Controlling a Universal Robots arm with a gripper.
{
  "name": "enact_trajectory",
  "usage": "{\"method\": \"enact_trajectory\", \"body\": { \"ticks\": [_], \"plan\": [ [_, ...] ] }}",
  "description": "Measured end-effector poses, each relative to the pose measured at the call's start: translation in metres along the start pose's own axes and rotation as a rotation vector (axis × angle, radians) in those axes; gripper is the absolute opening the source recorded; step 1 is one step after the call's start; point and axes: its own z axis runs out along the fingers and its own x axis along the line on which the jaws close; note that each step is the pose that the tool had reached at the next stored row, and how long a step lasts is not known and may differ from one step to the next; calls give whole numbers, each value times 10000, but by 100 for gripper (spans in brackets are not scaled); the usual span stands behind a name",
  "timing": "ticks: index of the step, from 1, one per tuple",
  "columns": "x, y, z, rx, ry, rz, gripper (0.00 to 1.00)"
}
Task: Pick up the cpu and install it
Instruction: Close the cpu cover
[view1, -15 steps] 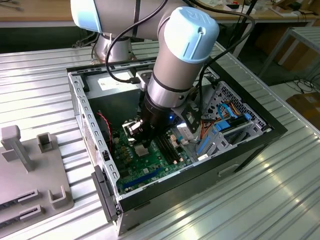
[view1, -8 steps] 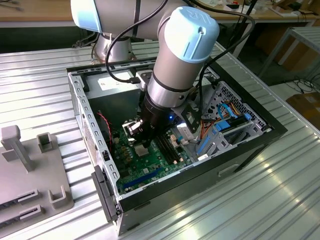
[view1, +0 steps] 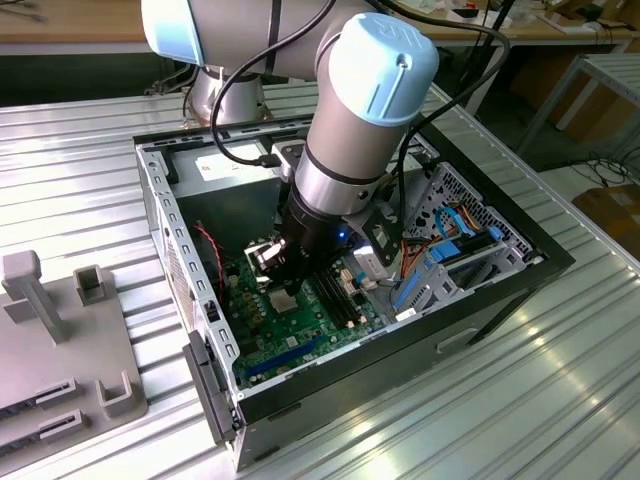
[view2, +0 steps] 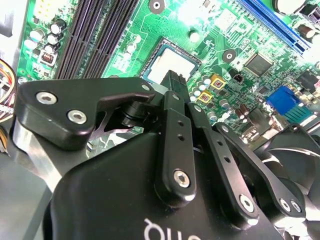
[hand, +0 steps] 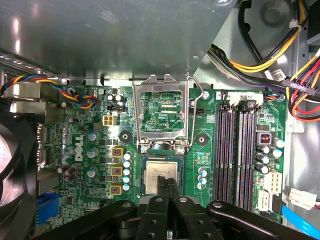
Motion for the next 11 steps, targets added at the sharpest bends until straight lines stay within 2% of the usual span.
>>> {"method": "enact_trajectory", "body": {
  "ticks": [4, 7, 9, 11],
  "plan": [
    [-2, 0, 1, 9, 6, -159, 11],
    [-2, 0, 0, 50, 29, -787, 11],
    [-10, -1, -10, 63, 47, -1077, 11],
    [-21, 1, -46, 32, 65, -1271, 11]
  ]
}}
